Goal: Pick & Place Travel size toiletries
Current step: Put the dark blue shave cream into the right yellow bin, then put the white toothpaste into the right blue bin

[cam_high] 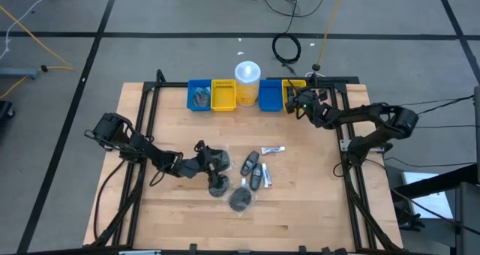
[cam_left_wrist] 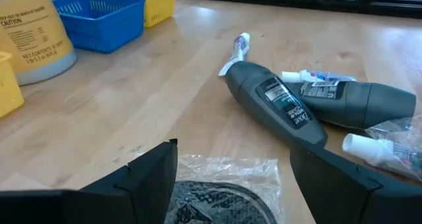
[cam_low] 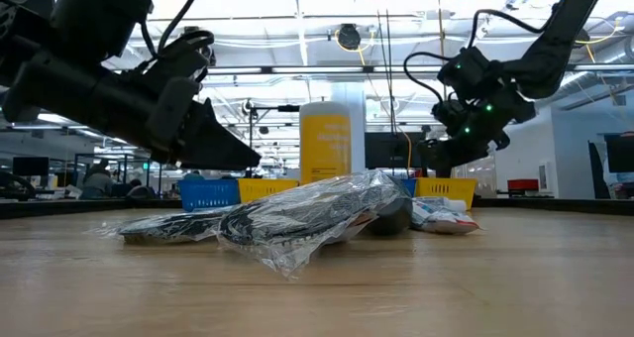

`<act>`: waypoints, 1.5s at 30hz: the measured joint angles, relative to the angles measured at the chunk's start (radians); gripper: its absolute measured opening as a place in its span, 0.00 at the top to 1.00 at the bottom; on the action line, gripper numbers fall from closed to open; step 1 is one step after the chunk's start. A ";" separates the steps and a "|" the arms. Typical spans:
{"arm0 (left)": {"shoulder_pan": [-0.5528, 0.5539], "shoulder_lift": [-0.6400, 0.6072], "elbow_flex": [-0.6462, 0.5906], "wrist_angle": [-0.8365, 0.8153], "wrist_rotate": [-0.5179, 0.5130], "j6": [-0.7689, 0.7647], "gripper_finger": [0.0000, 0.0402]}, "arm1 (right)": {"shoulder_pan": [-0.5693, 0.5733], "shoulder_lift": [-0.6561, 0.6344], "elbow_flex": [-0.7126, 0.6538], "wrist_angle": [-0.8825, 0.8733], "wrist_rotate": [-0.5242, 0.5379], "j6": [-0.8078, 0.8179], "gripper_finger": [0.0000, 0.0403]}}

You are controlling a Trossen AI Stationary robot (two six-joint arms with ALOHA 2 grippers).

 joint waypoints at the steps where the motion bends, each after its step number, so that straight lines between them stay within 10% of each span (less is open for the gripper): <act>1: 0.000 0.000 0.000 -0.001 0.000 0.000 0.30 | 0.000 0.002 0.000 -0.004 -0.016 0.003 0.60; 11: 0.000 0.000 0.000 -0.004 0.001 0.000 0.30 | 0.003 -0.155 0.000 -0.098 -0.162 -0.018 0.40; 21: 0.009 0.000 0.000 -0.008 0.001 -0.009 0.30 | 0.174 -0.375 0.000 -0.183 -0.452 0.022 0.42; 32: 0.057 0.000 0.000 -0.051 0.042 -0.067 0.30 | 0.544 -0.230 0.000 -0.217 -0.463 -0.024 0.46; 45: 0.093 0.000 0.000 -0.125 0.089 -0.076 0.30 | 0.490 -0.050 0.002 -0.295 -0.656 -0.157 0.46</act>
